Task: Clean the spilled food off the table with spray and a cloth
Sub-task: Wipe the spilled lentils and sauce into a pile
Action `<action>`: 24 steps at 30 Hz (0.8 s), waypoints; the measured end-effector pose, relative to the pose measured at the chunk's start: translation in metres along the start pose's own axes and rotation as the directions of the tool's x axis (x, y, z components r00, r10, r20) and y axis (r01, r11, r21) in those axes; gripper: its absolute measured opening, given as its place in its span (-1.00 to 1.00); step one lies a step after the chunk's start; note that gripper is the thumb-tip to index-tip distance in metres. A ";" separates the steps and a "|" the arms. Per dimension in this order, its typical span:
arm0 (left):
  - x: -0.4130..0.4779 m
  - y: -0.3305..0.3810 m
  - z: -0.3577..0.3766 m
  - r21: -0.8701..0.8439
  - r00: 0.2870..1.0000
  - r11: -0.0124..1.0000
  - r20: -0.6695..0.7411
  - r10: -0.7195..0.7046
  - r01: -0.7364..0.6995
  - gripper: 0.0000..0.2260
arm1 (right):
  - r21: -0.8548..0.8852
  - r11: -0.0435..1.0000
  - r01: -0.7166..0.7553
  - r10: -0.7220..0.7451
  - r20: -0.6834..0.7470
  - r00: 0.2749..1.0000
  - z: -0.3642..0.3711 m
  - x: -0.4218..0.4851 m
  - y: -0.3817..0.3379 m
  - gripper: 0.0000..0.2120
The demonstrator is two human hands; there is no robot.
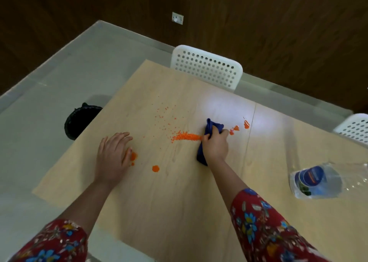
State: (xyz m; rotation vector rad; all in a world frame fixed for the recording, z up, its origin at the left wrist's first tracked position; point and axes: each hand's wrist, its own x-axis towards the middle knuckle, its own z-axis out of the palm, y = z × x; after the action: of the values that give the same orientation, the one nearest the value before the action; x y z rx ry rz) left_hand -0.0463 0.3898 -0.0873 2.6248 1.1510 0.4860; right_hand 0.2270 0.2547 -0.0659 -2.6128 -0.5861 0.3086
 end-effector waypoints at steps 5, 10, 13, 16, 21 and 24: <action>0.023 -0.038 -0.009 -0.024 0.999 0.999 0.014 -0.040 0.040 -0.58 | 0.063 0.973 0.222 -0.229 0.127 0.965 0.024 0.017 -0.050 -0.67; 0.030 -0.052 -0.002 -0.091 0.993 0.992 0.087 -0.081 0.089 -0.54 | 0.129 0.967 0.221 -0.219 -0.024 0.975 0.017 0.048 -0.048 -0.62; 0.030 -0.056 0.005 -0.129 0.987 0.980 0.076 -0.144 0.153 -0.55 | 0.051 0.992 0.115 -0.114 -0.005 0.993 0.018 0.072 -0.047 -0.63; 0.033 -0.059 0.009 -0.161 0.986 0.974 0.064 -0.152 0.160 -0.56 | -0.002 0.978 0.210 -0.210 0.003 0.978 0.036 0.073 -0.065 -0.61; 0.034 -0.057 0.007 -0.158 0.989 0.977 0.034 -0.143 0.147 -0.57 | -0.040 0.855 0.517 -0.516 0.035 0.856 0.054 0.064 -0.091 -0.60; 0.033 -0.057 0.008 -0.166 0.990 0.977 0.032 -0.134 0.138 -0.57 | 0.044 0.909 0.415 -0.412 -0.062 0.909 0.055 0.094 -0.105 -0.61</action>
State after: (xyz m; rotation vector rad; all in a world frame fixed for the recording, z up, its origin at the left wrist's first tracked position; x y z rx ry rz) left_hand -0.0603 0.4515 -0.1076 2.3849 1.2172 0.5042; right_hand 0.2564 0.4028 -0.0762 -2.3558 -1.0724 0.1188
